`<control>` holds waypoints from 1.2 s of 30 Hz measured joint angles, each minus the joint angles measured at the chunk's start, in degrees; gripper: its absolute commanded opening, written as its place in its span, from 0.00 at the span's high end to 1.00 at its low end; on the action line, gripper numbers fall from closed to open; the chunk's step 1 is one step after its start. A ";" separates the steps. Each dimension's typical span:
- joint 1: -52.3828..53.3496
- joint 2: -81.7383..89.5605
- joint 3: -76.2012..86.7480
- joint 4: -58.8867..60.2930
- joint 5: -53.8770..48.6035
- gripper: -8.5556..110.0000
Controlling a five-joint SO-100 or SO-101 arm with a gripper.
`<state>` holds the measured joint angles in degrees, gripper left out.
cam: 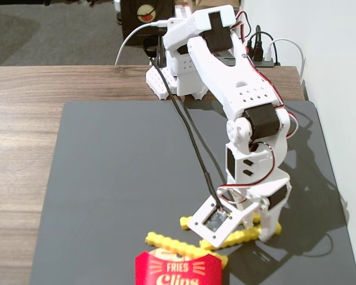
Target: Grab a fry
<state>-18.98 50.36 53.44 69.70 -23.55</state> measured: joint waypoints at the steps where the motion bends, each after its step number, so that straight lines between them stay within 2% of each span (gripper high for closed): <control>1: 0.00 0.00 0.00 0.00 0.09 0.92; 12: 0.00 -0.18 -0.62 0.79 -0.62 0.92; 18: 0.18 0.79 -0.53 6.33 -5.10 0.92; 28: 4.66 7.38 -0.44 17.23 -18.02 0.92; 36: 8.88 13.71 1.41 25.93 -32.78 0.92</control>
<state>-10.11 64.07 54.84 95.62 -56.34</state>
